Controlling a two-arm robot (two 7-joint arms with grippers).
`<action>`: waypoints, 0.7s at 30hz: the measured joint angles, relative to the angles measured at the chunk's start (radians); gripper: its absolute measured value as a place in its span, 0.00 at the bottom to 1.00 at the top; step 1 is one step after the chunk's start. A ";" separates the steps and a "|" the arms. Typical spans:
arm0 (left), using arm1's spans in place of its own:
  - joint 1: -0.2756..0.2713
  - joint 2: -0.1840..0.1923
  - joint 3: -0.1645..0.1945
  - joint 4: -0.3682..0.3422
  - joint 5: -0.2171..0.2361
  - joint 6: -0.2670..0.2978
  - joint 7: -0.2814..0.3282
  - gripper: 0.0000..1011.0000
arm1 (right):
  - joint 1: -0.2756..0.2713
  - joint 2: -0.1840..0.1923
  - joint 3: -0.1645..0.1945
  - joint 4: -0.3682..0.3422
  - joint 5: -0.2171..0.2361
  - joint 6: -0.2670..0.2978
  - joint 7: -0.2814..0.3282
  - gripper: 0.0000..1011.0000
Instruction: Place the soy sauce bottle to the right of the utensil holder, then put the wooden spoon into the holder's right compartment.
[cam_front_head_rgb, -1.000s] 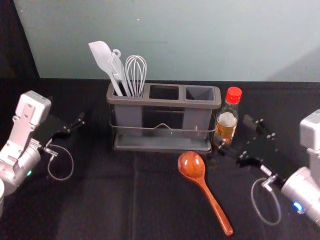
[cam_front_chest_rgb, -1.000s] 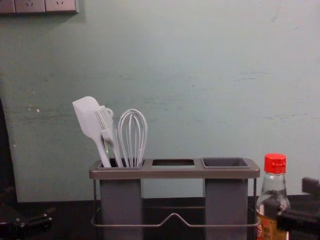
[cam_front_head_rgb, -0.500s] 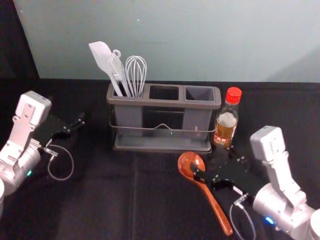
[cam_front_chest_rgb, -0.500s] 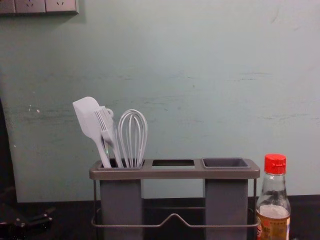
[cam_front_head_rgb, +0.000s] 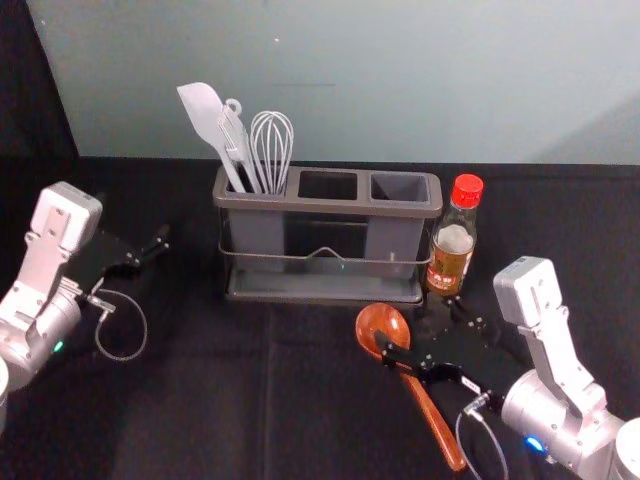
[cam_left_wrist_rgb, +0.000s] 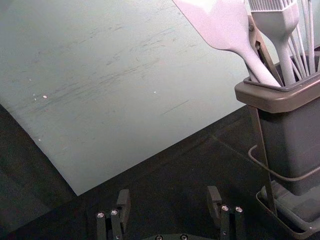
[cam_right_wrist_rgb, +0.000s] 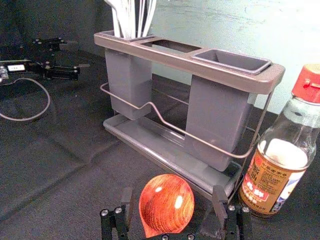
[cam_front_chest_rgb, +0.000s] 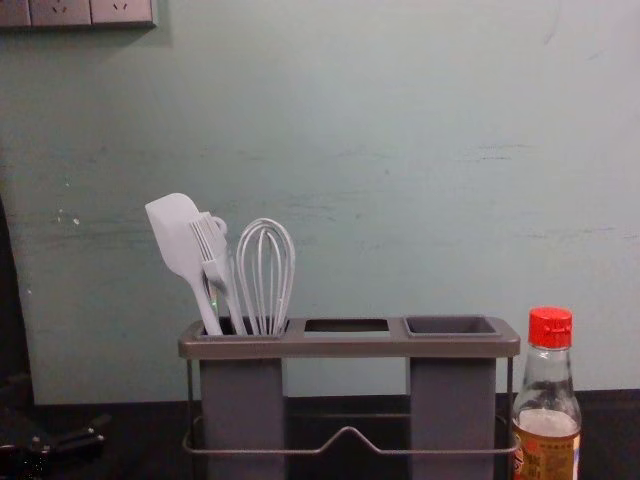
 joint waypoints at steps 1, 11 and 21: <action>0.000 0.000 0.000 0.000 0.000 0.000 0.000 0.99 | 0.000 0.000 0.000 0.000 0.000 0.000 0.000 0.99; 0.000 0.000 0.000 0.000 0.000 0.000 0.000 0.99 | -0.001 -0.001 -0.001 -0.007 -0.008 0.001 -0.008 0.99; 0.000 0.000 0.000 0.000 0.000 0.000 0.000 0.99 | -0.027 -0.008 -0.001 -0.102 -0.054 0.138 -0.054 0.99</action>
